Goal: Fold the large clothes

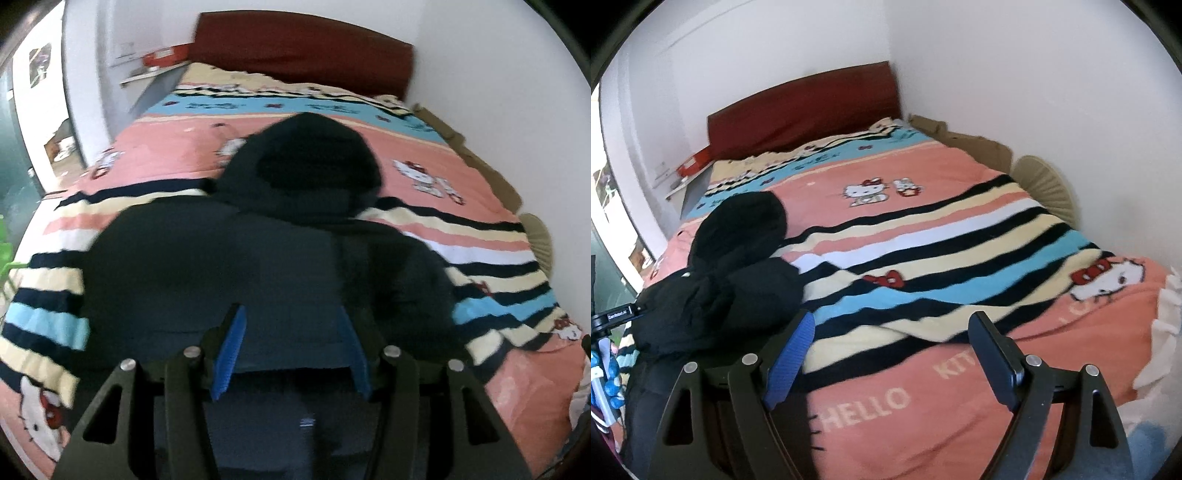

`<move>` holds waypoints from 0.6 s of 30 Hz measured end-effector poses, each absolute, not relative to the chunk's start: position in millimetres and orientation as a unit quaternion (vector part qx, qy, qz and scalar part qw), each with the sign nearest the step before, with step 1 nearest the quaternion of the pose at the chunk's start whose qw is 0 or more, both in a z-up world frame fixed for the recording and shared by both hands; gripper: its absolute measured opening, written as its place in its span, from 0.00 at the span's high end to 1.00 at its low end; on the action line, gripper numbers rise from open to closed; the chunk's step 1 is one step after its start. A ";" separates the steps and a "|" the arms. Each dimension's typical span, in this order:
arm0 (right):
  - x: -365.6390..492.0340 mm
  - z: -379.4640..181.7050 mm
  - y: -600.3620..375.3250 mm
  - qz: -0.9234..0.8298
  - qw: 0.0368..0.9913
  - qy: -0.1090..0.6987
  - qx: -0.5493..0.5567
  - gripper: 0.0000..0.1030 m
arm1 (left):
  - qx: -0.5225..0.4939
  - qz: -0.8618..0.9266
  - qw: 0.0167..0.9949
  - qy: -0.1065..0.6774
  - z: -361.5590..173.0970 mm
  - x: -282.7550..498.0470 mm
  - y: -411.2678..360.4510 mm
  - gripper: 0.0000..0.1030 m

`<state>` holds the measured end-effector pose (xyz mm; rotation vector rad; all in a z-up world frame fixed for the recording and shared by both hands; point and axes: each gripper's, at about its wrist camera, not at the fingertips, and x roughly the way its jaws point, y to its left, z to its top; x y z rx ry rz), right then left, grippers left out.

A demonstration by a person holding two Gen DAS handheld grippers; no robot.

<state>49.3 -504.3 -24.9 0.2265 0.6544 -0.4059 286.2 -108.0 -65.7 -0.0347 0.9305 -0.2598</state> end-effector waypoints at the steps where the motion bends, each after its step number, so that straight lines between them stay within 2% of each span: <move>1: 56.7 -26.1 -496.5 -0.190 0.921 0.322 0.107 0.18 | -0.016 -0.116 0.887 0.447 -67.0 288.2 -95.7 0.51; 10: 153.8 -45.3 -396.0 -0.107 0.927 0.357 0.051 0.18 | -0.006 -0.060 0.897 0.439 -89.4 320.6 -2.1 0.51; 18: 257.1 -65.2 -296.6 -0.023 0.930 0.367 0.005 0.18 | -0.027 -0.053 0.902 0.428 -105.3 367.5 36.4 0.51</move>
